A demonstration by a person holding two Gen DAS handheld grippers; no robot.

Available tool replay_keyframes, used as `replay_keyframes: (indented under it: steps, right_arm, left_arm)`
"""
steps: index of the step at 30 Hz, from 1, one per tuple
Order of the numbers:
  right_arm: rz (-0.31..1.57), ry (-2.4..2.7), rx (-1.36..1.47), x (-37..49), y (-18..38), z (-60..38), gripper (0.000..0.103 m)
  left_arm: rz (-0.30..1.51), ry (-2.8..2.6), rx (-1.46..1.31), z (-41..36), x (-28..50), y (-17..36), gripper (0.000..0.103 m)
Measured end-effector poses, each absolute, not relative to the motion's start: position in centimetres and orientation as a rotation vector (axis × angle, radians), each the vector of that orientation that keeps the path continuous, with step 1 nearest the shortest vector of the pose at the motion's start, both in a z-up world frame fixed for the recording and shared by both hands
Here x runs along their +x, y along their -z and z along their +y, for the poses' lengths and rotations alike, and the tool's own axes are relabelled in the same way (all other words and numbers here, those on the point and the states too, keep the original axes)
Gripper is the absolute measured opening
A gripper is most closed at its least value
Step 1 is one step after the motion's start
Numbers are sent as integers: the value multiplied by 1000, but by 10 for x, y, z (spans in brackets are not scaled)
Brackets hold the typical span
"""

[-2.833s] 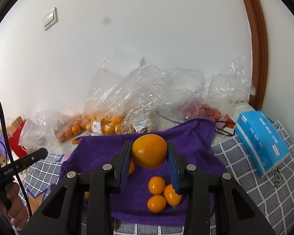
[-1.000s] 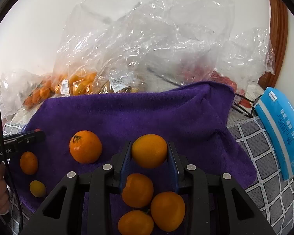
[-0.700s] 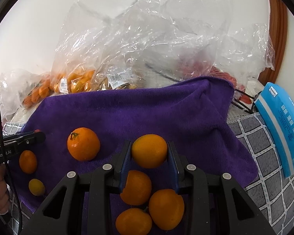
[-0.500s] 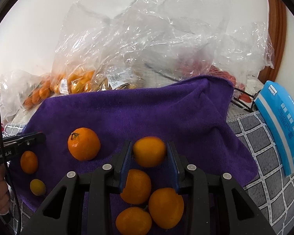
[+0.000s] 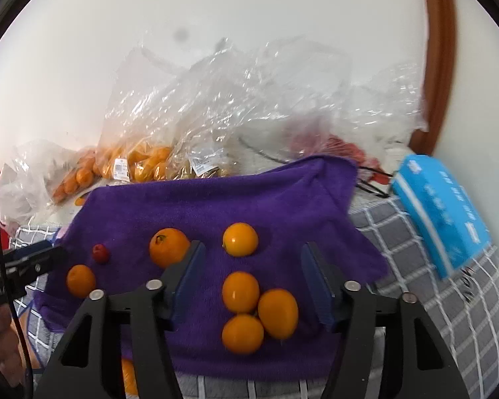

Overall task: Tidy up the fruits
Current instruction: 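Open both tools to drop the orange and red fruit onto the towel, then grasp the yellow-green fruit with the right tool while the left tool approaches a large orange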

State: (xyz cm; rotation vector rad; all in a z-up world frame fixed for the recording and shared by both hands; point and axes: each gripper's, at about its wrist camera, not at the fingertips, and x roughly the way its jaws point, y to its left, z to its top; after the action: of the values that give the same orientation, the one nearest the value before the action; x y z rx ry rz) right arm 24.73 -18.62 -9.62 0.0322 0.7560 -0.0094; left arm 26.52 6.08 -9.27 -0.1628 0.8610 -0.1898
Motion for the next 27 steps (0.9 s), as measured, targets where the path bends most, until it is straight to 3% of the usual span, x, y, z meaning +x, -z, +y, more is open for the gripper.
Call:
replay_keyframes:
  steps: [7, 17, 27]
  right_arm:
    - [696, 50, -43, 187, 68, -173, 73]
    - [629, 6, -77, 121, 67, -161, 74]
    - [704, -39, -3, 104, 88, -165, 74]
  left_arm:
    - [820, 141, -189, 69, 207, 81, 64]
    - [775, 113, -210, 73, 143, 85, 64]
    - [794, 60, -220, 77, 130, 115, 63]
